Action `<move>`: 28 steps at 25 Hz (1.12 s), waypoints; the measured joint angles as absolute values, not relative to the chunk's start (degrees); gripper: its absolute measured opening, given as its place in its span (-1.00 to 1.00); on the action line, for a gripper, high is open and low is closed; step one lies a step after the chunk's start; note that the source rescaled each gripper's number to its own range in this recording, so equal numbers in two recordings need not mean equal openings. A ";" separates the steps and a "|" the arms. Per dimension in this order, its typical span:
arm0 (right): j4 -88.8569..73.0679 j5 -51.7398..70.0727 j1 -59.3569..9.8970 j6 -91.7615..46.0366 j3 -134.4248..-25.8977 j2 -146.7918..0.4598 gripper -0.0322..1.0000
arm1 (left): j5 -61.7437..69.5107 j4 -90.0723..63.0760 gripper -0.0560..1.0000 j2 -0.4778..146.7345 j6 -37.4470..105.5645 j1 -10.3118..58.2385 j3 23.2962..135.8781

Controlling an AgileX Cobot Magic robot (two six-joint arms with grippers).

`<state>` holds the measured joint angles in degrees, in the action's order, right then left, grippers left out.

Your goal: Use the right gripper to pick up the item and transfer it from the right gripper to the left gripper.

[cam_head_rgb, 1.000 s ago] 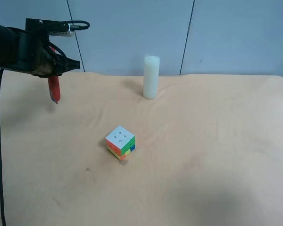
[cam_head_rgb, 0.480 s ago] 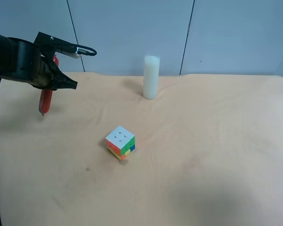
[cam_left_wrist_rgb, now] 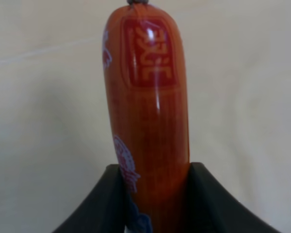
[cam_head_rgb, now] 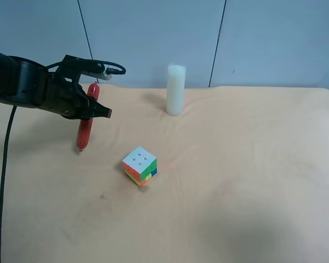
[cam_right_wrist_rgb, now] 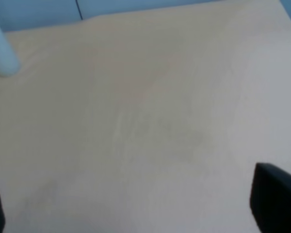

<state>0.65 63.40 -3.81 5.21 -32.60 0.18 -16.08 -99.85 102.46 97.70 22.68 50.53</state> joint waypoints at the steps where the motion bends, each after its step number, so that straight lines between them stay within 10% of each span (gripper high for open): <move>1: 0.65 63.40 -3.81 5.21 -32.60 0.18 1.00 | -15.98 -99.85 -0.89 102.46 97.70 22.68 50.53; 15: 0.65 63.40 -3.81 5.21 -32.60 0.18 1.00 | -18.37 -99.62 -0.87 103.65 97.52 22.68 50.53; 22: 0.65 63.40 -3.81 5.21 -32.60 0.18 1.00 | -18.92 -99.62 0.69 104.37 97.49 22.68 50.53; 28: 0.65 63.40 -3.81 5.21 -32.60 0.18 1.00 | -22.45 -99.62 0.98 104.37 96.39 22.68 50.53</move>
